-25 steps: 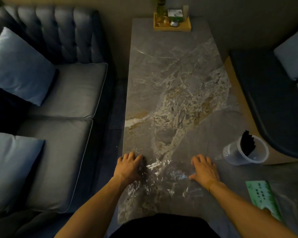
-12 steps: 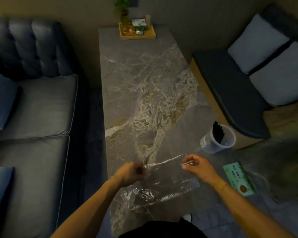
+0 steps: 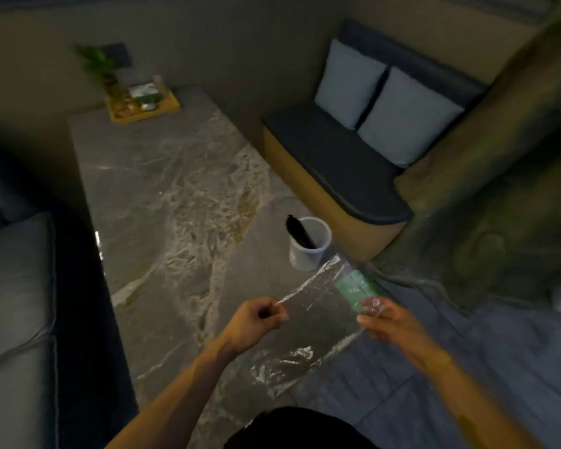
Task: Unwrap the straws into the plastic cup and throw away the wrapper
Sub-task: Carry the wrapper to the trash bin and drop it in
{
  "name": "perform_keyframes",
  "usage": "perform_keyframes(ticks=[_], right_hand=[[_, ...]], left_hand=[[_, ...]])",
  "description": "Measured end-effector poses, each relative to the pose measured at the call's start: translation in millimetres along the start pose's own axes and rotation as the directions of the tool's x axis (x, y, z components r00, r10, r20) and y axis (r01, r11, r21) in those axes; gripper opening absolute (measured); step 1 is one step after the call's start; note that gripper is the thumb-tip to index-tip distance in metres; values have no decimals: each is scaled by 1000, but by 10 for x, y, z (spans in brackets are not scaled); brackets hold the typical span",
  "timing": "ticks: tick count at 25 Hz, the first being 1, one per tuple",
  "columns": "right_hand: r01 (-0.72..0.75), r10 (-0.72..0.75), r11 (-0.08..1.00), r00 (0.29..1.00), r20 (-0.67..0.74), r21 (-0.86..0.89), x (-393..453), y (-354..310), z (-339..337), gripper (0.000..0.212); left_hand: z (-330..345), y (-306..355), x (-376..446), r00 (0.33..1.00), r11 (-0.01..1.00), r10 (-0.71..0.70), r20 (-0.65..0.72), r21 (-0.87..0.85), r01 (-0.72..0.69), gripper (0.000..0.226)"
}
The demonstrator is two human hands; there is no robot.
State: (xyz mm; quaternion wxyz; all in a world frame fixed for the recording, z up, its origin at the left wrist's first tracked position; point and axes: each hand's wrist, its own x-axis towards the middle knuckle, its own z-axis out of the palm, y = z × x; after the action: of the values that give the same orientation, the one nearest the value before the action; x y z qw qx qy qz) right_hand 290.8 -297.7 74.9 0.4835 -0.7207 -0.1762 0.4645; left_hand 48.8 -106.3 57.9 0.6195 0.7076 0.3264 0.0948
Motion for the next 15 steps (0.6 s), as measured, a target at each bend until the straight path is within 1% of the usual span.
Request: perform_keyframes(ticks=[3, 5, 7, 9, 11, 13, 15], right_hand=[[-43, 48, 972, 999, -15, 231, -358, 277, -419, 51], [-9, 43, 920, 996, -79, 391, -590, 448, -737, 54], [41, 39, 868, 988, -151, 494, -834, 636, -1081, 51], [79, 36, 857, 977, -211, 510, -1085, 822, -1405, 45], [92, 43, 879, 962, -271, 468, -1282, 1003, -1642, 42], [101, 63, 901, 932, -358, 422, -1498, 1188, -1876, 37], [99, 94, 911, 895, -436, 399, -1685, 1344, -2044, 26]], left_hand=[[561, 231, 100, 999, 999, 32, 41, 14, -33, 14], [1001, 363, 148, 995, 999, 39, 88, 22, -41, 19], [1450, 486, 190, 987, 997, 62, 149, 35, -68, 23], [1896, 618, 234, 980, 995, 85, 182, 44, -94, 20], [2281, 734, 273, 978, 991, 111, 175, 51, -121, 15], [2738, 864, 289, 969, 986, 140, 205, 61, -155, 15], [3155, 948, 284, 965, 994, 105, 240, 4, -109, 17]])
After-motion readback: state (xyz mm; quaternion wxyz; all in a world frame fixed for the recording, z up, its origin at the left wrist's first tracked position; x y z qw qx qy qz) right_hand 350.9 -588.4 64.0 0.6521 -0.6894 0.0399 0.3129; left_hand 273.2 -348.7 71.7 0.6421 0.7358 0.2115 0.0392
